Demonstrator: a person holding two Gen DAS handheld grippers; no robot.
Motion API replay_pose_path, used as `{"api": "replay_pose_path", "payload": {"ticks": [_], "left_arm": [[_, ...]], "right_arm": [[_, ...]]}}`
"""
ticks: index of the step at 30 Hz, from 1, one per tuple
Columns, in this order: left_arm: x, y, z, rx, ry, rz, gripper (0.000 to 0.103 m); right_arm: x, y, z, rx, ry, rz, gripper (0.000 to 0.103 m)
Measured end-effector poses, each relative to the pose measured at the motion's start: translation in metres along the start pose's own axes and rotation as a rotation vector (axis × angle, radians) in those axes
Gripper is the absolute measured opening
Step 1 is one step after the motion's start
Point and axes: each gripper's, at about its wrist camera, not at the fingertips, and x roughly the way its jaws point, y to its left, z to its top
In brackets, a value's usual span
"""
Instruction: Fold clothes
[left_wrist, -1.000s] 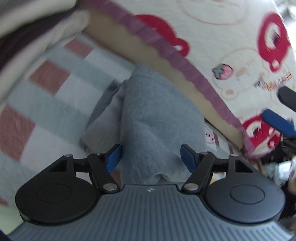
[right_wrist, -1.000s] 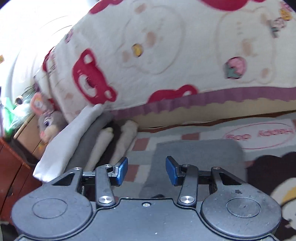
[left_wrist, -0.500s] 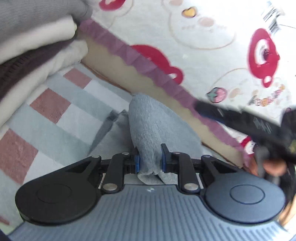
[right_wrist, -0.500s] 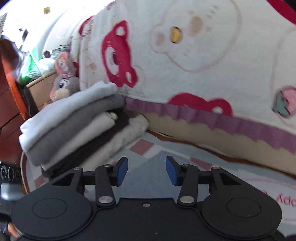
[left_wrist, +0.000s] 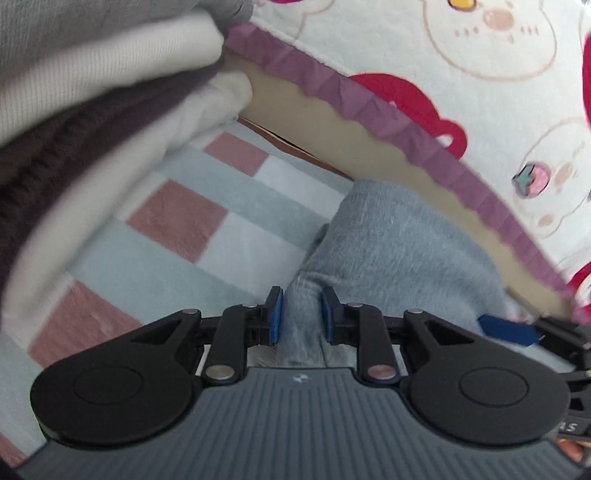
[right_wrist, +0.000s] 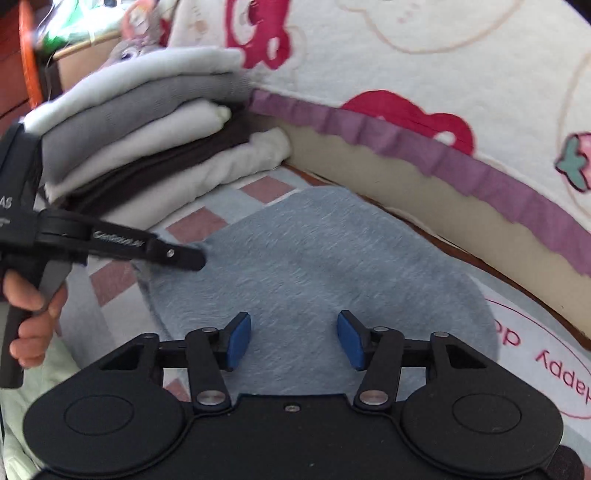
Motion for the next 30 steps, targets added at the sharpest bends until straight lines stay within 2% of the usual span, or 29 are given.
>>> {"api": "replay_pose_path", "payload": {"ticks": [3, 6, 8, 9, 11, 13, 15, 17, 18, 20, 21, 22, 24, 25, 27, 29, 30], "left_arm": [[-0.001, -0.003, 0.001, 0.003, 0.004, 0.014, 0.021], [-0.009, -0.012, 0.003, 0.046, -0.012, 0.030, 0.019], [-0.011, -0.019, 0.002, 0.106, -0.022, 0.063, 0.017], [-0.010, -0.019, 0.002, 0.114, -0.015, 0.073, 0.016], [-0.004, -0.013, 0.003, 0.072, 0.012, 0.069, 0.016], [-0.004, -0.002, 0.009, -0.010, 0.010, 0.028, 0.015], [-0.014, 0.006, 0.016, -0.073, -0.038, -0.042, 0.013], [-0.029, 0.005, 0.024, -0.074, -0.114, -0.124, 0.013], [-0.033, 0.002, 0.027, -0.064, -0.123, -0.160, 0.012], [-0.028, -0.005, 0.027, -0.022, -0.077, -0.192, 0.013], [-0.020, -0.007, 0.022, -0.002, -0.038, -0.167, 0.013], [-0.013, -0.010, 0.018, 0.019, 0.000, -0.141, 0.013], [0.003, -0.015, 0.009, 0.060, 0.077, -0.089, 0.011], [0.007, -0.016, 0.006, 0.081, 0.087, -0.075, 0.011], [0.007, -0.015, 0.005, 0.083, 0.079, -0.079, 0.011], [0.007, -0.012, 0.006, 0.072, 0.080, -0.085, 0.011], [0.007, -0.011, 0.005, 0.069, 0.082, -0.086, 0.010]], "right_arm": [[0.006, 0.007, -0.008, -0.078, -0.013, -0.044, 0.063], [-0.004, 0.018, -0.009, -0.081, -0.035, -0.081, 0.060], [-0.006, 0.028, -0.011, -0.136, -0.032, -0.050, 0.054], [-0.004, 0.033, -0.012, -0.167, -0.021, -0.020, 0.045], [0.003, 0.035, -0.013, -0.160, -0.004, 0.032, 0.044], [0.008, 0.033, -0.010, -0.157, 0.003, 0.057, 0.045], [0.008, 0.029, -0.009, -0.126, 0.007, 0.085, 0.046], [0.007, 0.028, -0.010, -0.113, 0.006, 0.094, 0.047], [0.006, 0.029, -0.010, -0.109, 0.005, 0.096, 0.047], [0.005, 0.032, -0.011, -0.108, 0.001, 0.104, 0.047], [0.005, 0.033, -0.012, -0.108, 0.000, 0.116, 0.048], [0.005, 0.033, -0.011, -0.106, 0.007, 0.153, 0.053], [0.010, 0.033, -0.004, -0.104, 0.083, 0.378, 0.055], [0.008, 0.033, 0.000, -0.107, 0.094, 0.433, 0.049], [-0.002, 0.033, 0.009, -0.116, 0.077, 0.460, 0.037], [-0.017, 0.011, 0.019, -0.019, 0.008, 0.423, 0.041], [-0.025, -0.003, 0.024, 0.042, -0.033, 0.396, 0.053]]}}
